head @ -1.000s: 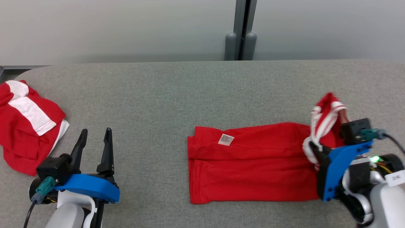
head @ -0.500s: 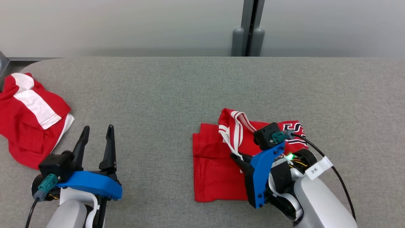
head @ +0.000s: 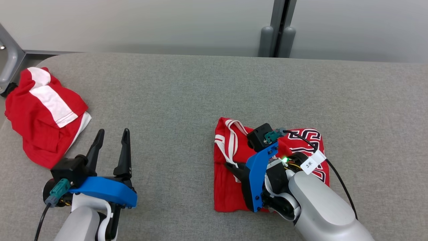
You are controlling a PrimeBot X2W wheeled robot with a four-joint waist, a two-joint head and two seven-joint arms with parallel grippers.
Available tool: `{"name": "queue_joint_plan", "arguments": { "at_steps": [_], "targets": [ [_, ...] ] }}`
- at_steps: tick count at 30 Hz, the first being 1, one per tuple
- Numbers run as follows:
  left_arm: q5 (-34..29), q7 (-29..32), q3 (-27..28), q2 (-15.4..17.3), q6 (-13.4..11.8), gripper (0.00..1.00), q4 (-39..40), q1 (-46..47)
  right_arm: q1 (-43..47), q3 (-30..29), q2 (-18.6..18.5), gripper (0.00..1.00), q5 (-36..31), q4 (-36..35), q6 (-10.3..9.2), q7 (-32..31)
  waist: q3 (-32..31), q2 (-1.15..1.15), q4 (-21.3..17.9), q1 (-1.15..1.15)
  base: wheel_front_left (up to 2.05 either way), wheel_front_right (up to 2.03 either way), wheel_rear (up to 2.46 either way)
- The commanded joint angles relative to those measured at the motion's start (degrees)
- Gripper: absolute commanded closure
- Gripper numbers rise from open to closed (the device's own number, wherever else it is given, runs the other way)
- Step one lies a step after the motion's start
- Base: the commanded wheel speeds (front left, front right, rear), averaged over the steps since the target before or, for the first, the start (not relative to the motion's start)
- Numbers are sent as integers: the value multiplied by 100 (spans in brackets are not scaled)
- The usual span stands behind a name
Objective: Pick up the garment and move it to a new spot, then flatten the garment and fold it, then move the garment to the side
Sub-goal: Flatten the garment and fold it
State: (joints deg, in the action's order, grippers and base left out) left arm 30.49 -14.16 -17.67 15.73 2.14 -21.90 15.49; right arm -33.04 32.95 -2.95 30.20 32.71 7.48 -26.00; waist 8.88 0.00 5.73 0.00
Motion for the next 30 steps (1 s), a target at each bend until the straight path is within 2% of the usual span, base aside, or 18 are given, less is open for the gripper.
{"name": "queue_joint_plan", "arguments": {
  "at_steps": [1, 3, 4, 5, 6, 9, 12, 15, 20, 21, 23, 26, 30],
  "targets": [
    [-21, -14, -25, -21, 27, 0, -23, 101, -105, 44, 9, 100, 49, 70, 2, 74, 8, 0, 31, 0, 0, 0, 0],
    [-14, -22, -35, -30, 30, 0, -45, 122, -135, 138, 7, 100, 147, 238, 3, 125, 7, 0, 51, 0, 0, 0, 0],
    [-10, -28, -35, -31, 34, 0, -53, 122, -153, 166, 6, 67, 192, 308, 2, 147, 4, 0, 57, 0, 0, 0, 0],
    [-6, -33, -33, -29, 35, 0, -63, 118, -180, 183, 7, 28, 233, 350, 2, 192, 5, 0, 62, 0, 0, 0, 0],
    [-1, -38, -32, -27, 36, 0, -70, 111, -200, 161, 6, 0, 321, 342, 2, 295, 4, 0, 67, 0, 0, 0, 0],
    [19, -50, -13, -6, 39, 0, -90, 75, -168, 116, 8, 0, 738, 111, 2, 568, -25, 0, 73, 0, 0, 0, 0],
    [33, -63, 14, 23, 34, 0, -100, 10, -25, 45, 4, 0, 1276, -419, 2, 818, -85, 0, 49, 0, 0, 0, 0],
    [55, -62, 60, 61, -3, 0, -78, -85, 142, -262, -68, 0, 1265, -966, 2, 1018, -161, 0, -16, 0, 0, 0, 0],
    [81, -67, 139, 123, -51, 0, 4, -199, 722, -1230, -624, 0, 643, -1800, 2, 1278, -270, 0, -120, 0, 0, 0, 0],
    [99, -71, 150, 138, -60, 0, 32, -255, 1044, -1697, -706, 0, 354, -2037, 3, 1339, -294, 0, -147, 0, 0, 0, 0],
    [108, -75, 154, 148, -54, 0, 56, -269, 1394, -2077, -773, 0, -12, -2214, 3, 1395, -308, 0, -163, 0, 0, 0, 0],
    [97, -77, 135, 123, -111, 0, 133, -316, 1910, -2435, -707, 0, -573, -2389, 3, 1486, -328, 0, -172, 0, 0, 0, 0],
    [128, -66, 150, 158, -126, 0, 194, -346, 2414, -2478, -439, 0, -1224, -2410, 3, 1504, -306, 0, -176, 0, 0, 0, 0]
  ]
}}
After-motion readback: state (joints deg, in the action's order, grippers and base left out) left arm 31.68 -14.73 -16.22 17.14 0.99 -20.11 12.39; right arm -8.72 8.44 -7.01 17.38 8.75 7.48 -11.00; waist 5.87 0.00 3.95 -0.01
